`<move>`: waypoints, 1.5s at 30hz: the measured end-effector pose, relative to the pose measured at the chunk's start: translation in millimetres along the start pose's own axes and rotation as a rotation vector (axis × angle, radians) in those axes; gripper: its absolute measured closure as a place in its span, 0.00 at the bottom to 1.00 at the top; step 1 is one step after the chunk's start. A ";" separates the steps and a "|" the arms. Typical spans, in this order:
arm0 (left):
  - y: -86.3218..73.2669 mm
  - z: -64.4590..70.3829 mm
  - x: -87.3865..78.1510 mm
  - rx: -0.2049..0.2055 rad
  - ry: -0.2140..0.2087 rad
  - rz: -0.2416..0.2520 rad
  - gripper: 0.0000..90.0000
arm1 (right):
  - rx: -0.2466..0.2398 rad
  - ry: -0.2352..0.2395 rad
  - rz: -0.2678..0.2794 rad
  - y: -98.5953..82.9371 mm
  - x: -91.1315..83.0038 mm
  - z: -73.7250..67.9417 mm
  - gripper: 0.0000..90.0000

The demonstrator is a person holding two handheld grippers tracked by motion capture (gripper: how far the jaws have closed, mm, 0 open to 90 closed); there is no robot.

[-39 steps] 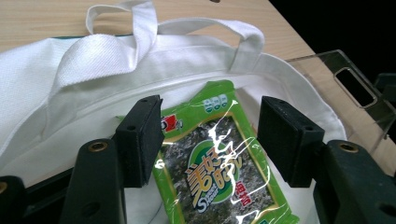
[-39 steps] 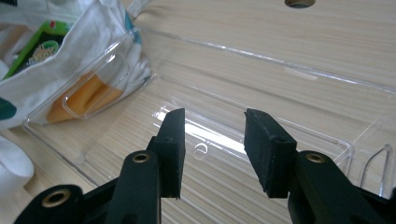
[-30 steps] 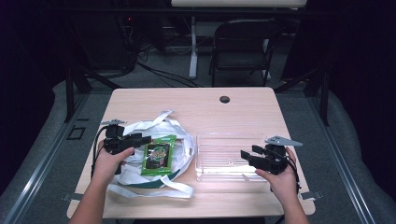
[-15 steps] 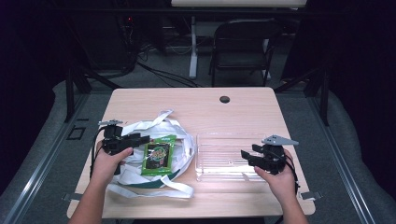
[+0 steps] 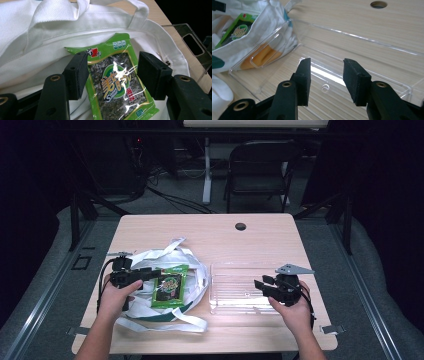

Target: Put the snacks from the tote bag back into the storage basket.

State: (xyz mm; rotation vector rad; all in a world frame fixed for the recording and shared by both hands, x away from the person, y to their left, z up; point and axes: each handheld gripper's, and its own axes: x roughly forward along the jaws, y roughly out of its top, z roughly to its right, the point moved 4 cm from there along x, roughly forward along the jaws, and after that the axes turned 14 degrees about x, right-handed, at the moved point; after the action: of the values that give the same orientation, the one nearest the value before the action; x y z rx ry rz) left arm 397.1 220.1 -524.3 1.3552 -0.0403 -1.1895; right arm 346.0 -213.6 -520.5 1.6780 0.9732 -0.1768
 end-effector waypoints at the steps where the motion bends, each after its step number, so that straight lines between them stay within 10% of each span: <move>1: -0.7 -0.6 0.3 -0.006 0.001 -0.002 0.46 | -0.001 -0.002 -0.014 -0.8 1.3 -0.7 0.61; 18: -10.4 -8.8 8.9 -0.094 -0.014 -0.071 0.37 | 0.020 -0.016 -0.073 -5.4 11.3 -8.7 0.52; 31: -15.2 -10.5 26.6 -0.110 -0.023 -0.151 0.37 | 0.037 0.051 -0.010 -6.9 4.9 -12.6 0.58; 45: -17.7 -11.2 40.7 -0.124 -0.060 -0.175 0.36 | 0.068 -0.023 -0.083 -10.8 4.6 -18.1 0.59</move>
State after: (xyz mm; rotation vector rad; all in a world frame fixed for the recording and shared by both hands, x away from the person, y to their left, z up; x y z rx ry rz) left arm 412.0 205.2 -564.9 1.2328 0.1099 -1.3575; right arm 335.3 -195.4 -524.6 1.6943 1.0301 -0.2864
